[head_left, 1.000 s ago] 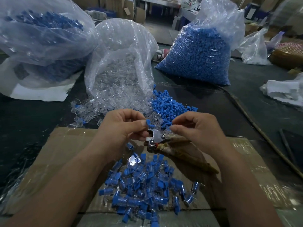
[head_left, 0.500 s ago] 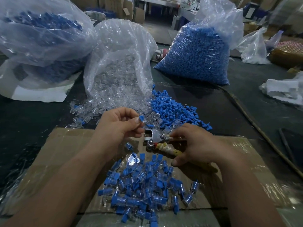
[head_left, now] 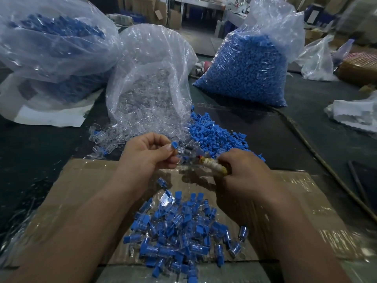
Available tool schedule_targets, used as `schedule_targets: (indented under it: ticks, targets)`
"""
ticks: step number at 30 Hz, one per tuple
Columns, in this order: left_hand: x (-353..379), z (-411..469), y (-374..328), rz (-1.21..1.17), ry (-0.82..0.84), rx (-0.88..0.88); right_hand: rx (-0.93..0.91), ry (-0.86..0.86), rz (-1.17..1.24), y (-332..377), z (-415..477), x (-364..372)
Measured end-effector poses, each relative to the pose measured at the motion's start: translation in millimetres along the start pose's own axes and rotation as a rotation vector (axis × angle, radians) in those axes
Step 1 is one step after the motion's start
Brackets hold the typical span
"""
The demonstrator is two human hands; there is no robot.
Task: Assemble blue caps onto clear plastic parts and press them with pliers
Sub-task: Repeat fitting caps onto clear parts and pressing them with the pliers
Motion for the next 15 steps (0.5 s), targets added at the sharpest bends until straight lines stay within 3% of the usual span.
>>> schedule_targets:
  ticks: [5,15]
  targets:
    - [-4,1,-3,-0.007,-0.039,0.038,-0.042,-0.248,0.188,4,-6,-28]
    - [0,-3,-9,0.001,-0.056,0.082,-0.098,-0.163,0.177,23,-7,-10]
Point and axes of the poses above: each hand's wrist, its own z-axis towards the middle knuckle, its own x-axis out of the palm, y = z × x, the point moved 10 cm from there along z, towards the middle knuckle, and after that the axes turned 3 degrees about z, right-handed, at the moved point
